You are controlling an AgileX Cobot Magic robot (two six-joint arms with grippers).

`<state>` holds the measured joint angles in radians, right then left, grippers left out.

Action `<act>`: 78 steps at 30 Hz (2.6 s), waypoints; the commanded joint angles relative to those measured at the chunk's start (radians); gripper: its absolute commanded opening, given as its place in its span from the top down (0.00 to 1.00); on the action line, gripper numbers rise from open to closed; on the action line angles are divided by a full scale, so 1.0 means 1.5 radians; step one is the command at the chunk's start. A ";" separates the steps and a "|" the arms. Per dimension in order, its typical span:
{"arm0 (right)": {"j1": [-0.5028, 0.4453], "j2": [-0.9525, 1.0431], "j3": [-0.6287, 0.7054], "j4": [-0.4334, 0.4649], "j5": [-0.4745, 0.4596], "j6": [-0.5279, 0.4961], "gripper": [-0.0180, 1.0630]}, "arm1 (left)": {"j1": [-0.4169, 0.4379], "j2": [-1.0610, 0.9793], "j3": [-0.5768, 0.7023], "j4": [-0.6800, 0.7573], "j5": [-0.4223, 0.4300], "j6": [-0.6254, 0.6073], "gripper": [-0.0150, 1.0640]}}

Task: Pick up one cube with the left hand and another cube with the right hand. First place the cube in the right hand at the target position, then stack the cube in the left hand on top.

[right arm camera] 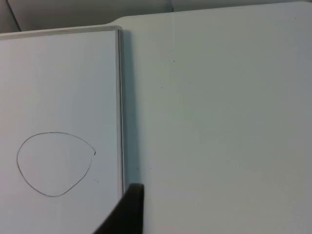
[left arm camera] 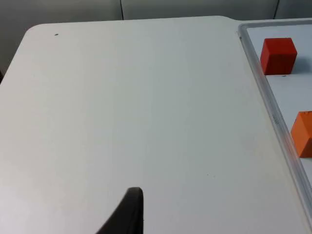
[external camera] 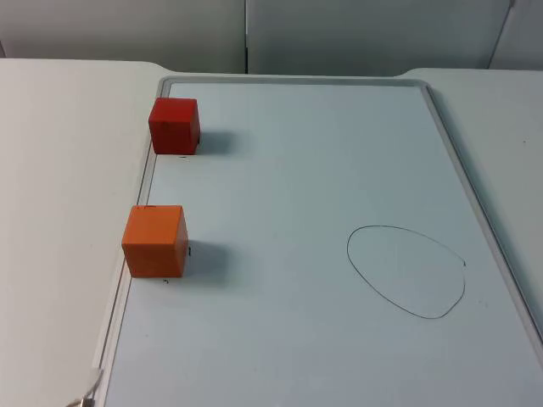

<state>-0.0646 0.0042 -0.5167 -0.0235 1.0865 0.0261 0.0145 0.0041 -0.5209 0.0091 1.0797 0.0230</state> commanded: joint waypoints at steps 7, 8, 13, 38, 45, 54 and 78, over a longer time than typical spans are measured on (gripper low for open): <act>-0.004 -0.003 0.006 0.001 -0.005 -0.001 0.02 | 0.002 0.061 -0.083 0.001 -0.042 -0.005 0.04; -0.004 -0.003 0.006 0.001 -0.005 -0.001 0.02 | 0.002 0.081 -0.106 -0.006 -0.060 -0.005 0.04; -0.004 -0.003 0.006 0.001 -0.005 -0.001 0.02 | 0.002 0.195 -0.203 -0.028 -0.152 -0.005 0.04; -0.004 -0.003 0.006 0.001 -0.005 -0.001 0.02 | -0.021 0.952 -0.718 -0.299 -0.272 0.182 0.04; -0.004 -0.003 0.006 0.001 -0.005 -0.001 0.02 | -0.133 1.166 -0.788 -0.261 -0.272 0.162 0.04; -0.004 -0.003 0.006 0.001 -0.005 -0.001 0.02 | -0.161 1.361 -0.840 -0.221 -0.247 0.027 0.04; -0.004 -0.003 0.006 0.001 -0.005 -0.001 0.02 | -0.205 1.527 -0.840 -0.132 -0.285 -0.057 0.04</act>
<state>-0.0646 0.0042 -0.5167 -0.0235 1.0865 0.0261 -0.2906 2.3001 -1.7777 -0.1998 0.6571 -0.0450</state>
